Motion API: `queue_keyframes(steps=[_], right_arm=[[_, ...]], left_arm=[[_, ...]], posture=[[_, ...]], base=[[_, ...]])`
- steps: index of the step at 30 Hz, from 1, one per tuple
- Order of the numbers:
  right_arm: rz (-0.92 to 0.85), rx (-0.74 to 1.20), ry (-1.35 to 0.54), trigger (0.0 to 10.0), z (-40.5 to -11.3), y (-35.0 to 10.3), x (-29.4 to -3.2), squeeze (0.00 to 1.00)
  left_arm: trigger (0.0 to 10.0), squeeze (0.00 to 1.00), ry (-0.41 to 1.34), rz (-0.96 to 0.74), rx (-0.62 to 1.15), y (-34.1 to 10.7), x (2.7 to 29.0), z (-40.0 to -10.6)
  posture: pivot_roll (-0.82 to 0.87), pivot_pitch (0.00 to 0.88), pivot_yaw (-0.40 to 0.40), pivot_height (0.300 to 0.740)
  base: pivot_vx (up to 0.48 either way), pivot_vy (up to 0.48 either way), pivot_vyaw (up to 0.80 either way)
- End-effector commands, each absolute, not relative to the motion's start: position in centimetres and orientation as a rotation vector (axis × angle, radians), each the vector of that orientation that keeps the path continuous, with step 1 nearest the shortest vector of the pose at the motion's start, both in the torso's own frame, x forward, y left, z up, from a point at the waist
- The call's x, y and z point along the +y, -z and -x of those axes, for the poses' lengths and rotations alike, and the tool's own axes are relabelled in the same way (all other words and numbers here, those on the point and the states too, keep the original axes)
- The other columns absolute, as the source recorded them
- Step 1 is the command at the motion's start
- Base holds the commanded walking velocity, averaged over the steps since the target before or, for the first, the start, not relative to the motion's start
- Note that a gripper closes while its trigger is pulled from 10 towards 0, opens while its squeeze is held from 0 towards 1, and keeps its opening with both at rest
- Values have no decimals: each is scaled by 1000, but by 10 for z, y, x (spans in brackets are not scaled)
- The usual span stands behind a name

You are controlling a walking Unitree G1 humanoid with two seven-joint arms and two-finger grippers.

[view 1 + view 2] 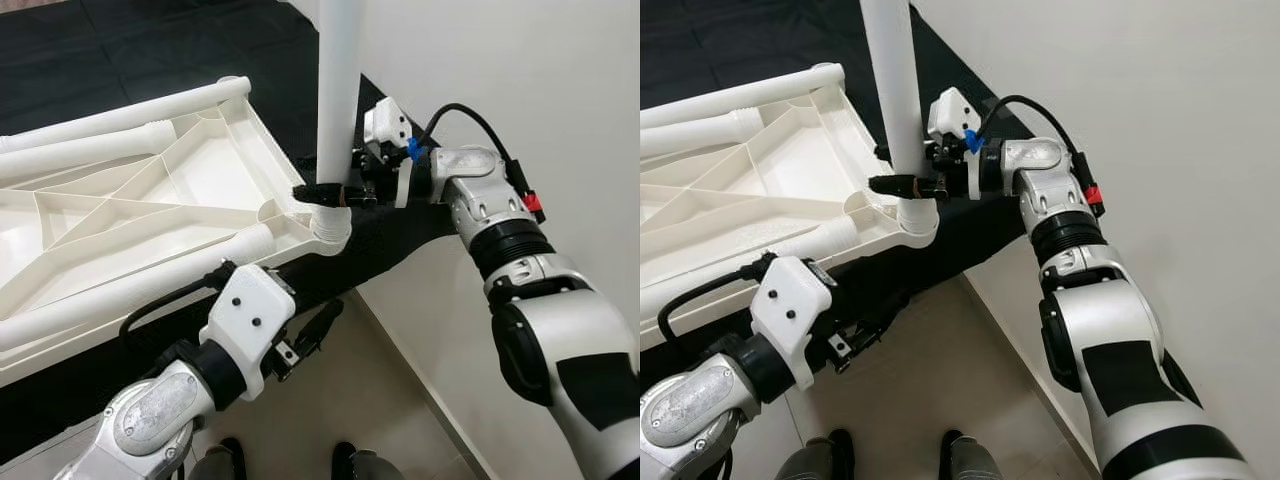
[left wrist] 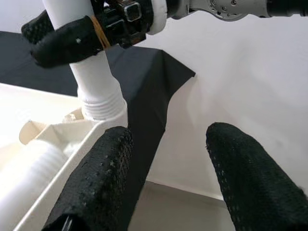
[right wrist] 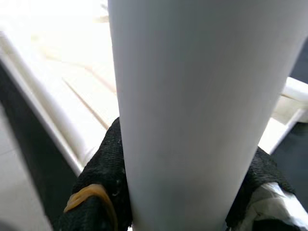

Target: Building children table

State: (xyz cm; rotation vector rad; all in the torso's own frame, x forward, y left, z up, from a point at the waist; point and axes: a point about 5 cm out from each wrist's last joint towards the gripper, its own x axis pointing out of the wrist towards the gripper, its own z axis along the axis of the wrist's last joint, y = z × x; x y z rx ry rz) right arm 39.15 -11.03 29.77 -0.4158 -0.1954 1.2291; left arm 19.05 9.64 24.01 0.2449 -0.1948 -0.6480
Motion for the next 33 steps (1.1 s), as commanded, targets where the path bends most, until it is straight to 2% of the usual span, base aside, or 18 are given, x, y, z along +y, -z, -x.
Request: queue_keyframes(steps=[1, 6, 8, 9, 17, 22, 25, 26, 28, 33], right_arm=[[411, -38, -1107, 0, -397, -260, -128, 0], [377, -17, -960, 0, -403, -254, -137, 0], [377, -17, -960, 0, -403, -254, -137, 0], [365, 17, -873, 0, -406, -247, -141, 0], [289, 98, -677, 0, -412, -232, -147, 0], [242, 109, -623, 0, -414, -229, -147, 0], [182, 25, -766, 0, -411, -243, -134, 0], [136, -36, -888, 0, -408, -254, -127, 0], [136, -36, -888, 0, -408, -254, -127, 0], [107, -129, -1140, 0, -396, -271, -118, 0]], left_arm=[[10000, 0, 650, -258, -199, -240, 97, -187], [10000, 0, 647, -263, -201, -241, 99, -188], [10000, 0, 647, -263, -201, -241, 99, -188], [10000, 0, 645, -265, -202, -241, 100, -189], [10000, 0, 641, -267, -206, -242, 100, -190], [10000, 0, 635, -270, -205, -242, 102, -190], [10000, 0, 635, -271, -205, -242, 102, -190], [10000, 0, 635, -271, -205, -242, 102, -190], [10000, 0, 635, -271, -205, -242, 102, -190], [10000, 0, 635, -275, -203, -242, 103, -190]], posture=[[110, 317, -126, 740], [110, 320, -120, 740], [110, 320, -120, 740], [111, 319, -119, 740], [111, 323, -118, 740], [111, 326, -118, 740], [111, 326, -118, 740], [111, 326, -118, 740], [111, 326, -118, 740], [114, 328, -118, 740]], base=[[0, 0, 0], [0, 0, 0], [0, 0, 0], [0, 0, 0], [0, 0, 0], [0, 0, 0], [0, 0, 0], [0, 0, 0], [0, 0, 0], [0, 0, 0]])
